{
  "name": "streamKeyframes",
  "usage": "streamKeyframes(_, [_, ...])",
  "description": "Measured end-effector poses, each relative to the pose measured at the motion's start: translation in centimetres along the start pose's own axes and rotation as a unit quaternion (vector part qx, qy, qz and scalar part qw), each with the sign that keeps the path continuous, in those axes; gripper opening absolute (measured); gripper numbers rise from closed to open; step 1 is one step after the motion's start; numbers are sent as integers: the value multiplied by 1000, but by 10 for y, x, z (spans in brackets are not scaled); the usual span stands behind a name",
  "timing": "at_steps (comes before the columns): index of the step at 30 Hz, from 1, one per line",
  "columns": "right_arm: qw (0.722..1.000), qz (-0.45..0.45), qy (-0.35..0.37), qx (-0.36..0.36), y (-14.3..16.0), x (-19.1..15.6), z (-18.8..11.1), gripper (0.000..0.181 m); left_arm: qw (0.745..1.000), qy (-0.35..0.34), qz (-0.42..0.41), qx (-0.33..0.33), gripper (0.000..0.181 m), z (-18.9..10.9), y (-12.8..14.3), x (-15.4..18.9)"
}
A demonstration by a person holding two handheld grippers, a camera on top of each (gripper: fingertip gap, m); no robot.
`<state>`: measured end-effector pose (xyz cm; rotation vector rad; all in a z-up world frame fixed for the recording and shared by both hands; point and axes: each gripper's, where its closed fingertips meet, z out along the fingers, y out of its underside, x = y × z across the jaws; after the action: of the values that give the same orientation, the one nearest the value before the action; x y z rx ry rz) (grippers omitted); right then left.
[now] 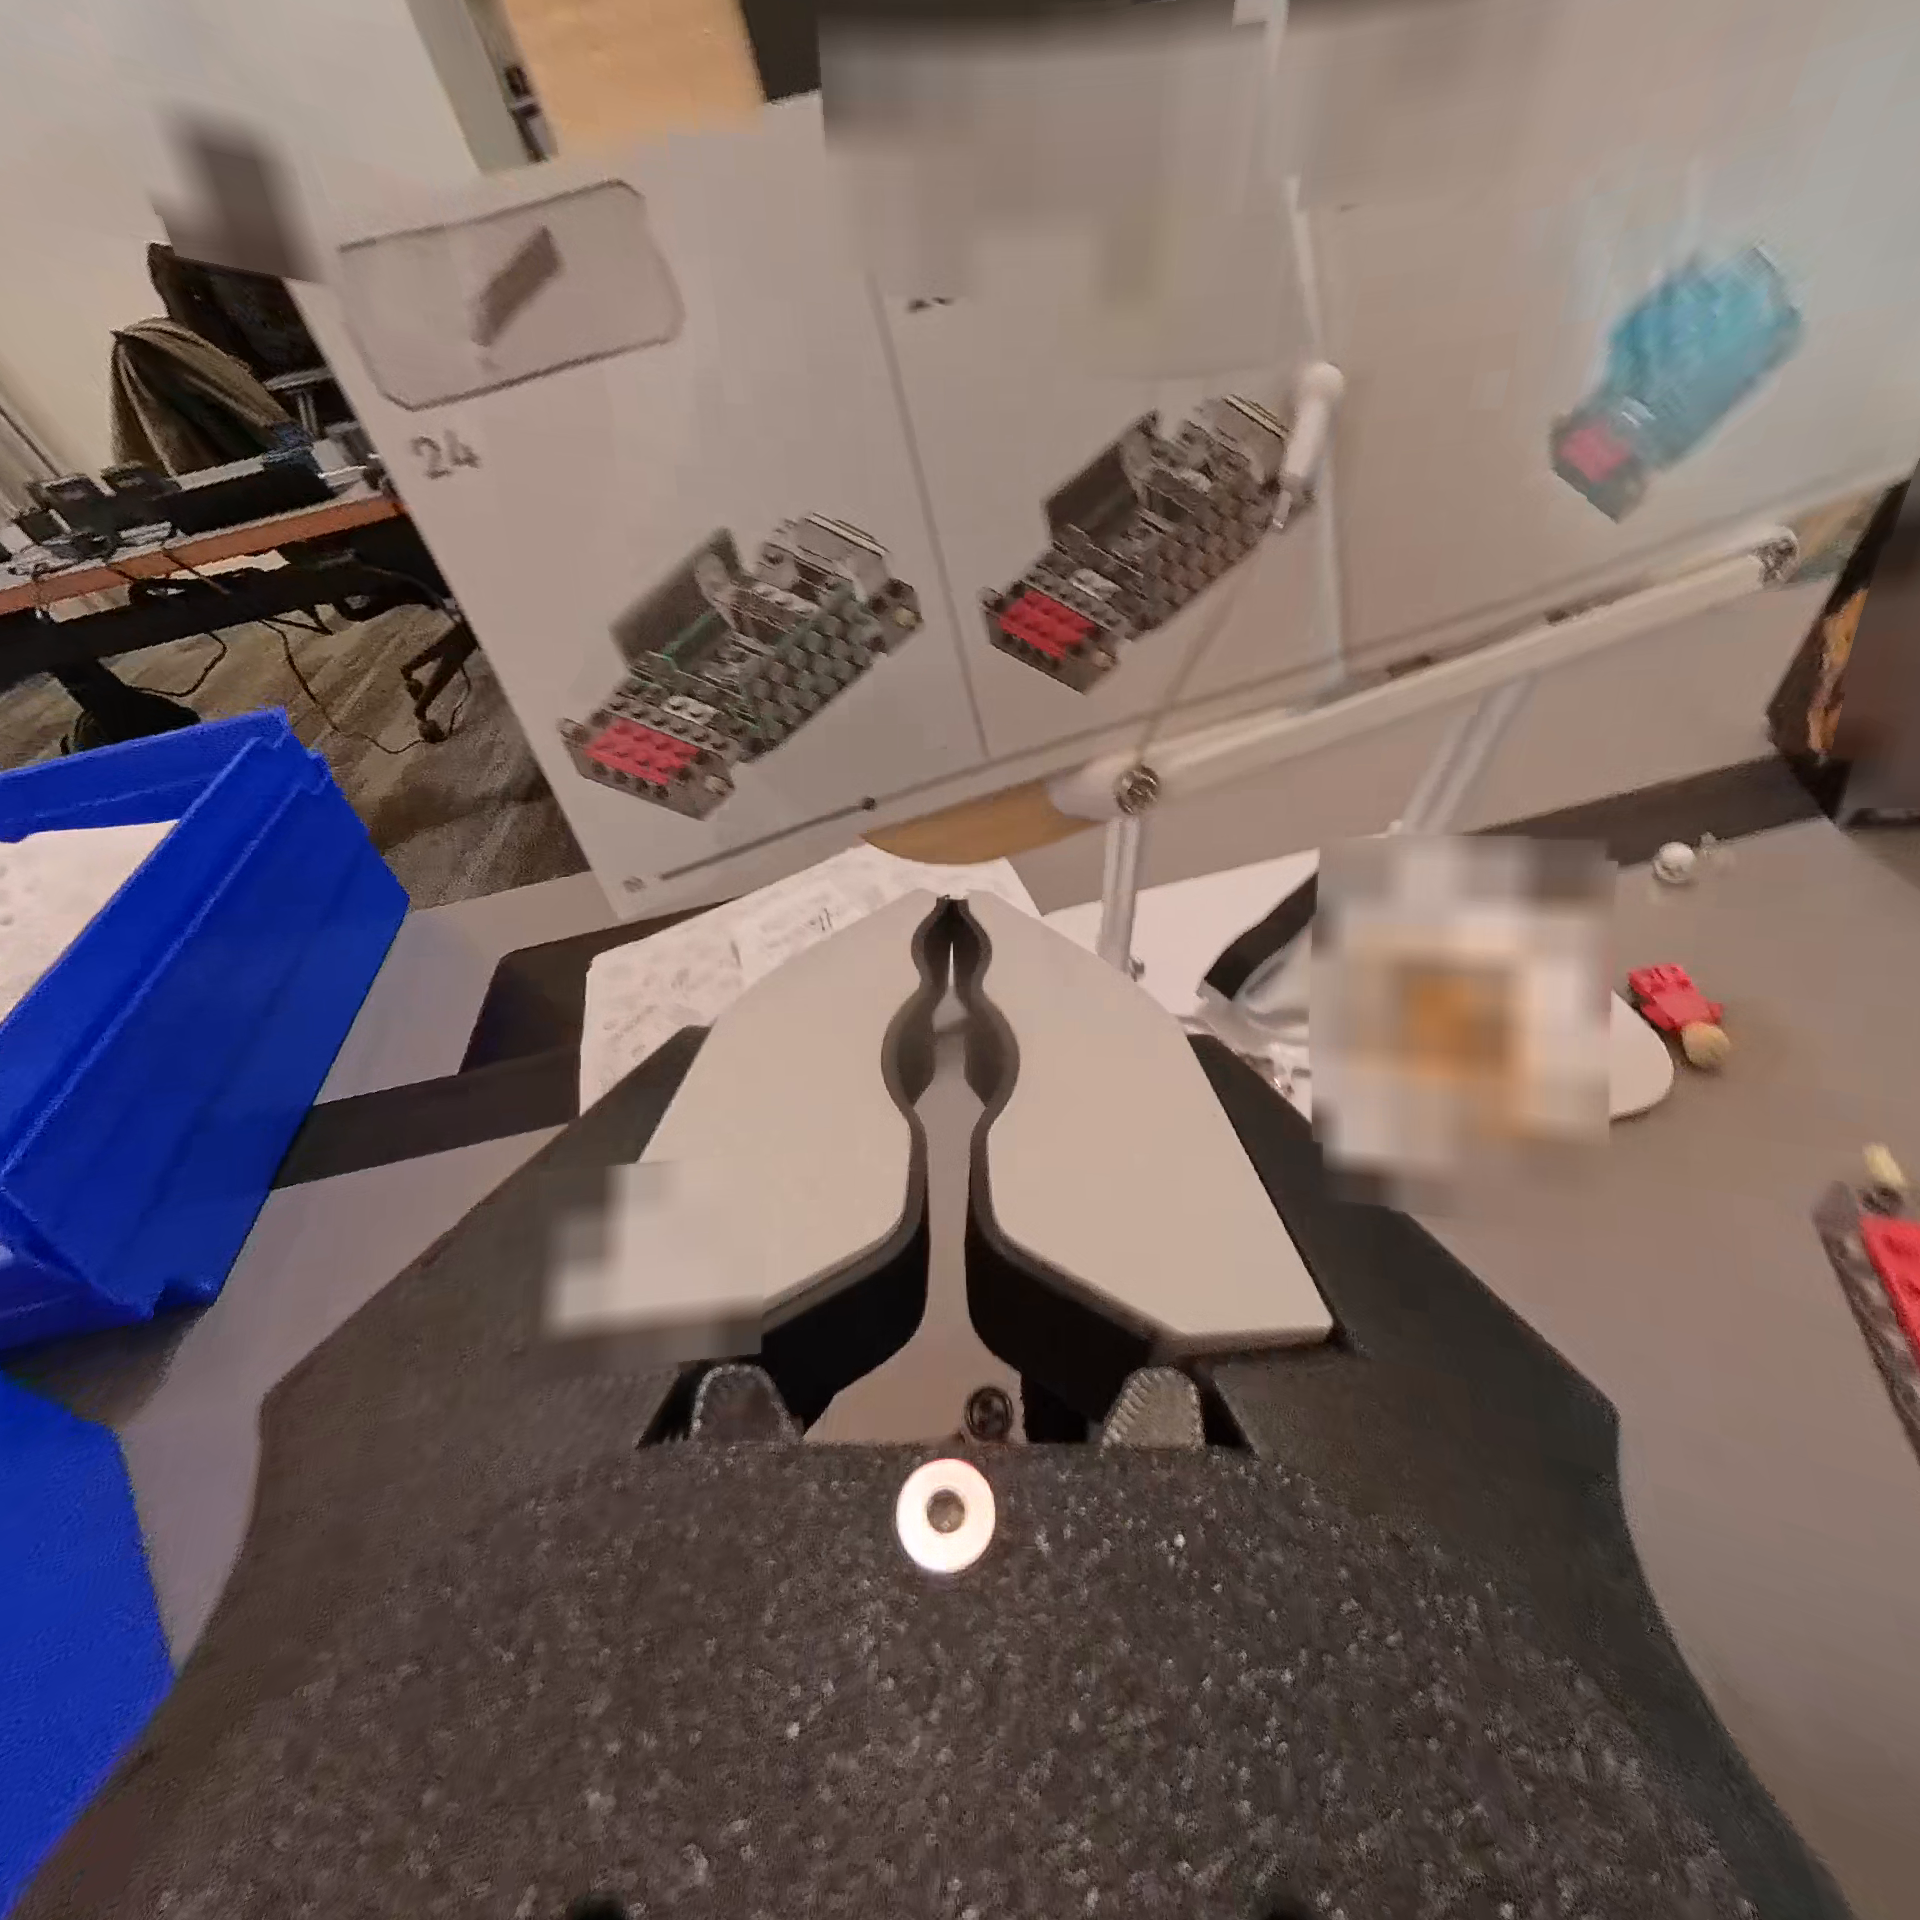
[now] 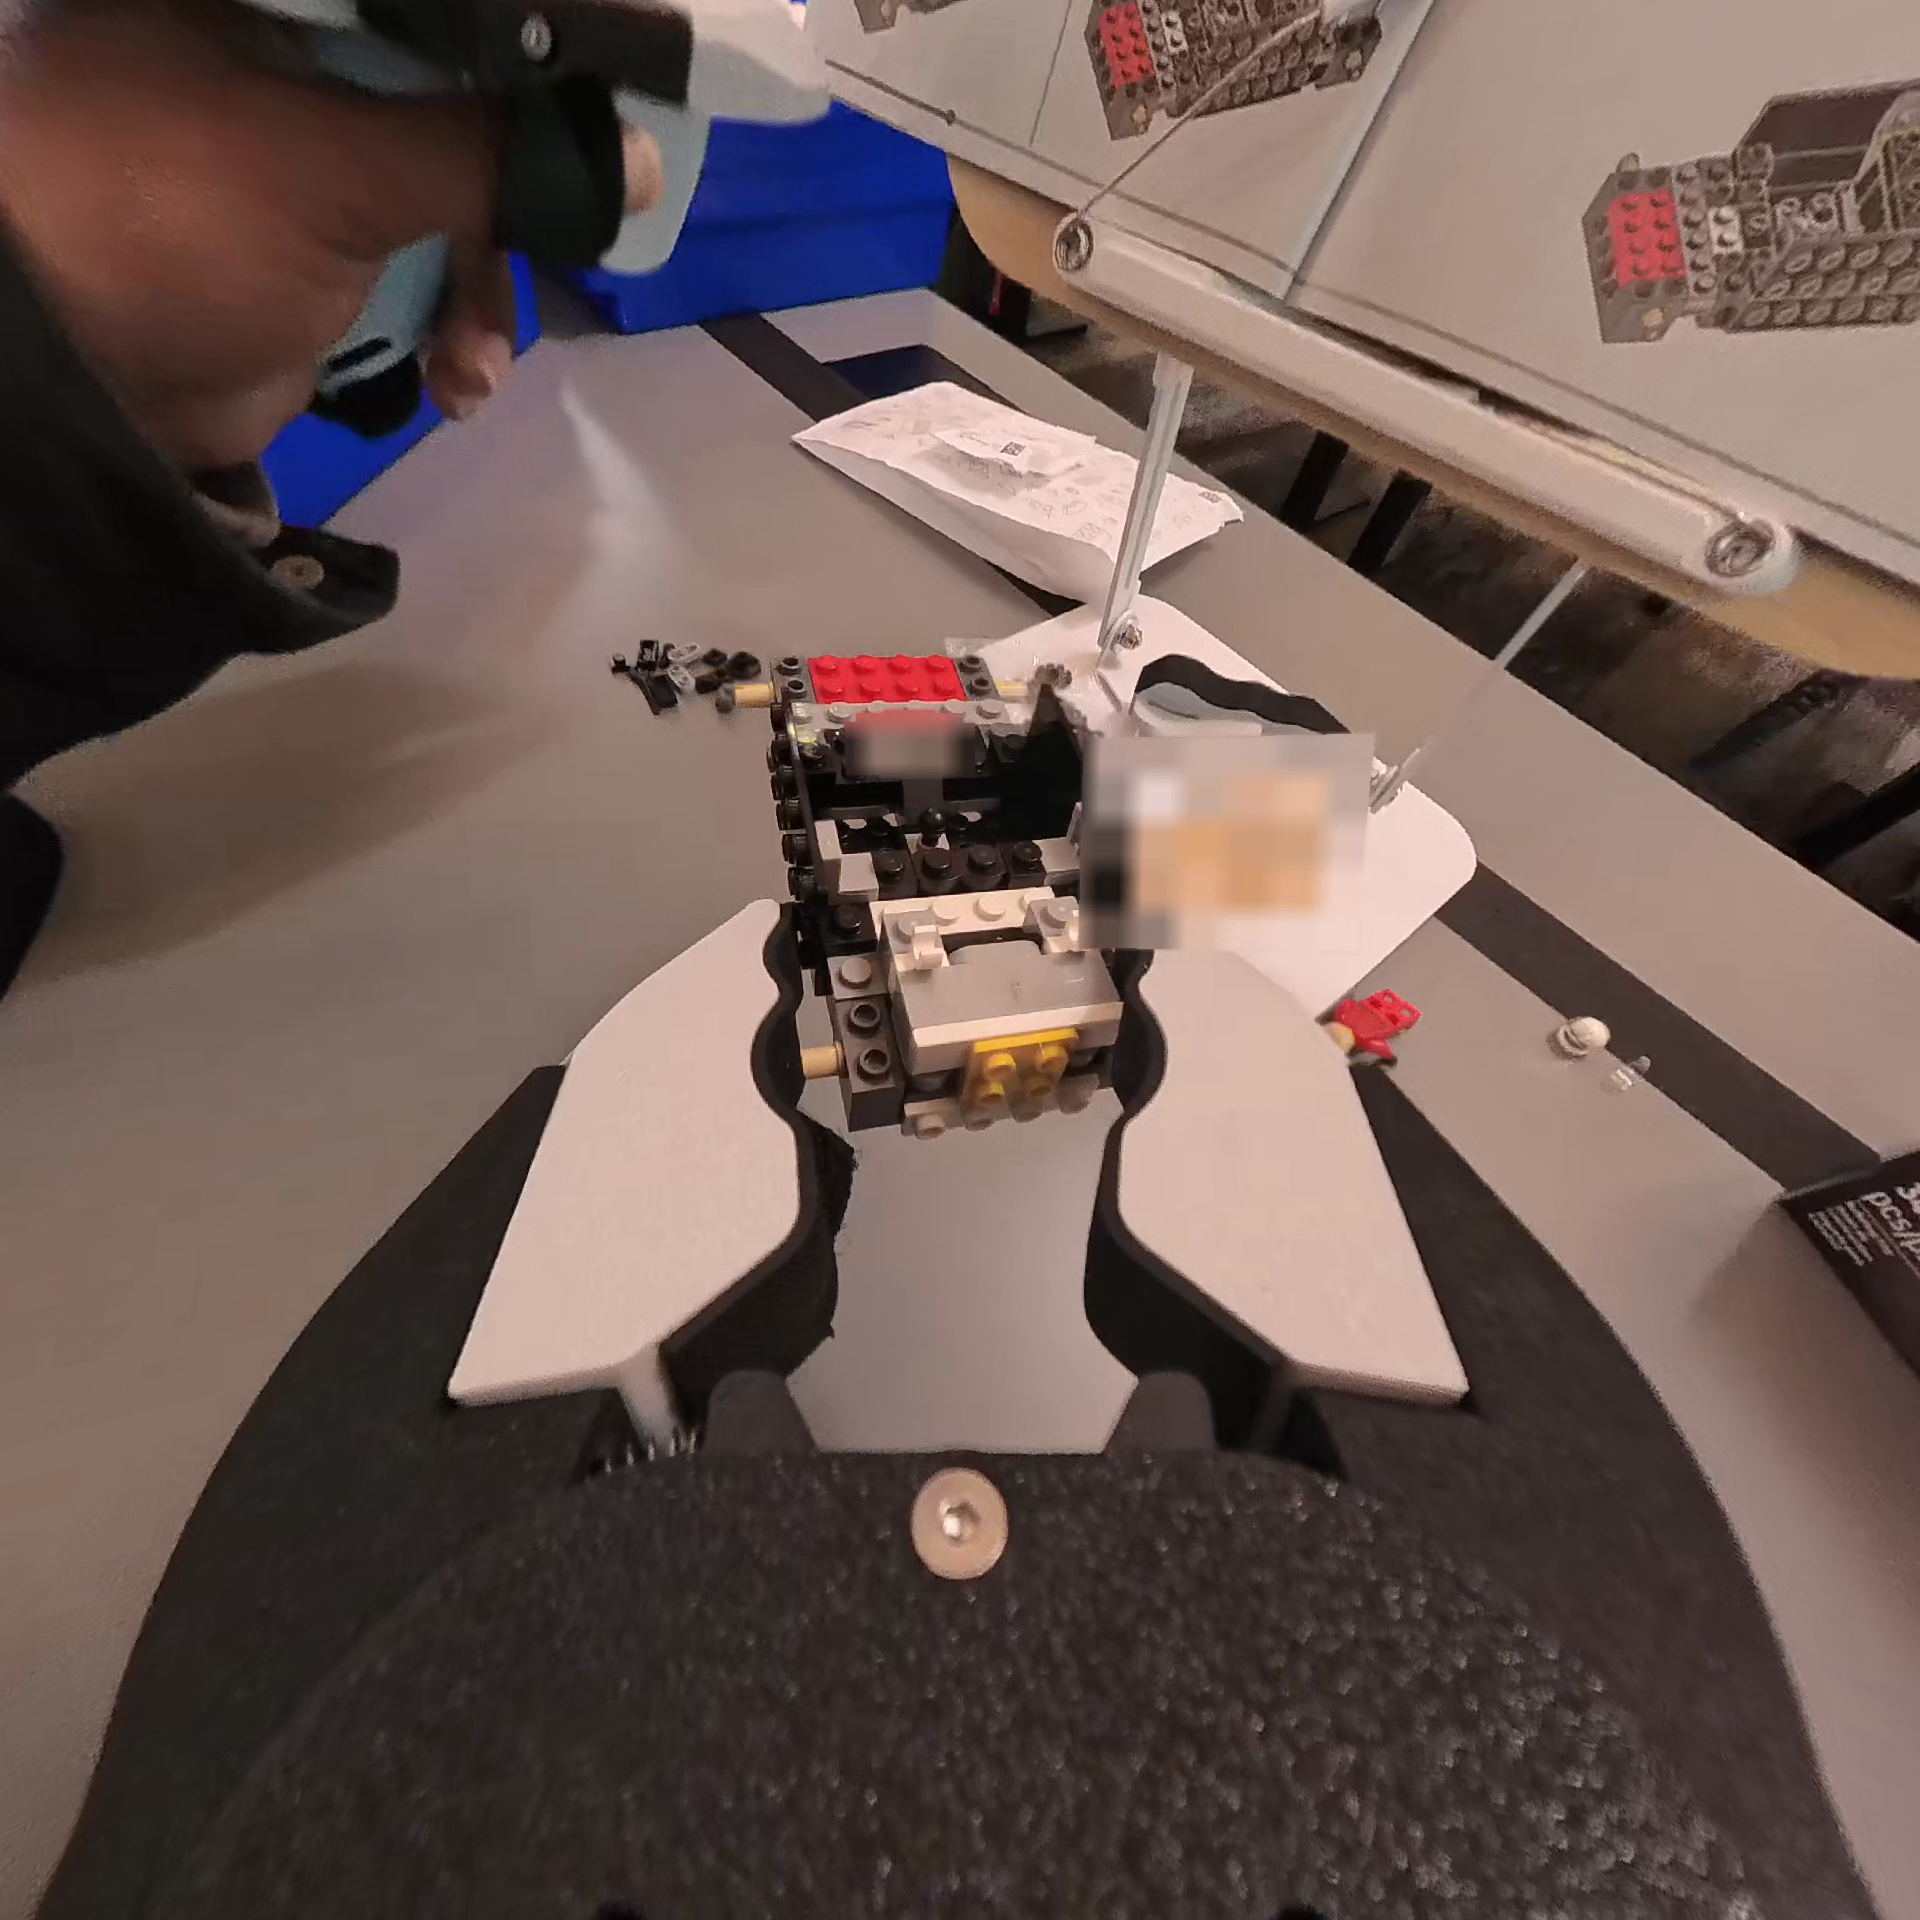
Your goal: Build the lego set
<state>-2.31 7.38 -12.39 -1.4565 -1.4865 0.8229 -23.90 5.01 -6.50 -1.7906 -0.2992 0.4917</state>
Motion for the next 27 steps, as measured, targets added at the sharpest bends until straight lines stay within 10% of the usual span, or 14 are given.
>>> streamKeyframes(27, [994,-74,-62,-54,56,-18,29,58,997,66,-4,42,0,13,-20,5])
